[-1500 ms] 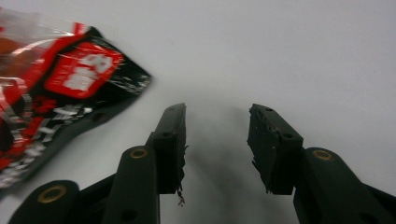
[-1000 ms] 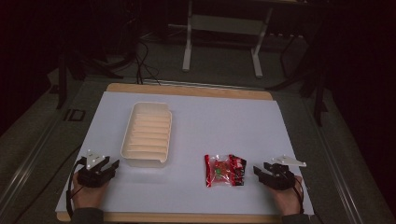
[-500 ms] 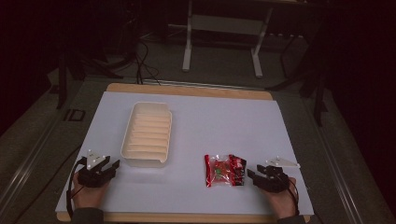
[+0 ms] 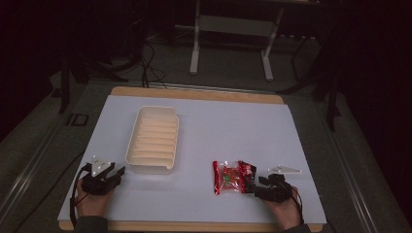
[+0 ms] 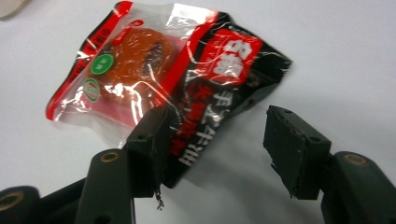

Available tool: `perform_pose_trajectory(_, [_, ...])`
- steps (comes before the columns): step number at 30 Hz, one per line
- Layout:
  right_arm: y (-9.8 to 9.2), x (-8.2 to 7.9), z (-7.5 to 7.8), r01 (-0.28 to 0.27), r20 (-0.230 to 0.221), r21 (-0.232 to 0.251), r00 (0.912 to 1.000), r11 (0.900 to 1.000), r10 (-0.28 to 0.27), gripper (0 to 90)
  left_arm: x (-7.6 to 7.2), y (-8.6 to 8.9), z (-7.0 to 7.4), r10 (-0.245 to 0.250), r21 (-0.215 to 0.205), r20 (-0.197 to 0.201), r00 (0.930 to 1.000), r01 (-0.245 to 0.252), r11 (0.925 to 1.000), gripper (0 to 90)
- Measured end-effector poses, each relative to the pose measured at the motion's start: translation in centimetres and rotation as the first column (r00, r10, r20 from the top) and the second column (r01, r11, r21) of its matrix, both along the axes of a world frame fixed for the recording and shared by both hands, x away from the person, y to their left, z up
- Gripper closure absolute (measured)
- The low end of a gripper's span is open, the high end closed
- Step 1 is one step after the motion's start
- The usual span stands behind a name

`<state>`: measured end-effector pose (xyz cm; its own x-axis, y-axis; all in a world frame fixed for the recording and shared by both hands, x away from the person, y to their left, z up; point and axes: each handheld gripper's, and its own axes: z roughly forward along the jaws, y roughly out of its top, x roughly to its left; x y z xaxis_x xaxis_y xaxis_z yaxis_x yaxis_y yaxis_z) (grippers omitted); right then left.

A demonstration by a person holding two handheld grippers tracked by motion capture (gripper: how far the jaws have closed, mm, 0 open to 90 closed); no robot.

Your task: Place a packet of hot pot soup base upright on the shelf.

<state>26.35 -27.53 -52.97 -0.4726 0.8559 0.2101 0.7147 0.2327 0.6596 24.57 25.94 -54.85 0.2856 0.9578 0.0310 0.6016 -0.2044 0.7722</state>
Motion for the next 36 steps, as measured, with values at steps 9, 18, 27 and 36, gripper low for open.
perform_pose_trajectory(9, [0.9, 0.2, -0.5, -0.021, -0.030, 0.016, 0.9993, 1.000, 0.021, 47.4, 0.0, -0.1, 0.0, 0.002, 0.005, 0.000, 1.0000, -0.002, 1.0000, 56.4])
perform_pose_trajectory(18, [1.0, 0.6, -0.6, -0.032, -0.046, 0.038, 0.9984, 0.999, 0.033, 77.6, 0.0, -0.1, 0.0, 0.001, 0.008, -0.002, 1.0000, -0.001, 1.0000, 56.3])
perform_pose_trajectory(27, [0.9, 0.8, -0.3, -0.040, -0.028, 0.066, 0.9988, 0.997, 0.041, 85.7, 0.0, -0.1, 0.0, -0.001, 0.006, -0.003, 1.0000, 0.001, 1.0000, 56.3])
perform_pose_trajectory(36, [0.9, 0.7, 0.3, -0.052, -0.006, 0.082, 0.9986, 0.995, 0.052, 87.7, 0.0, 0.0, 0.0, -0.004, 0.002, 0.000, 1.0000, 0.004, 1.0000, 56.2])
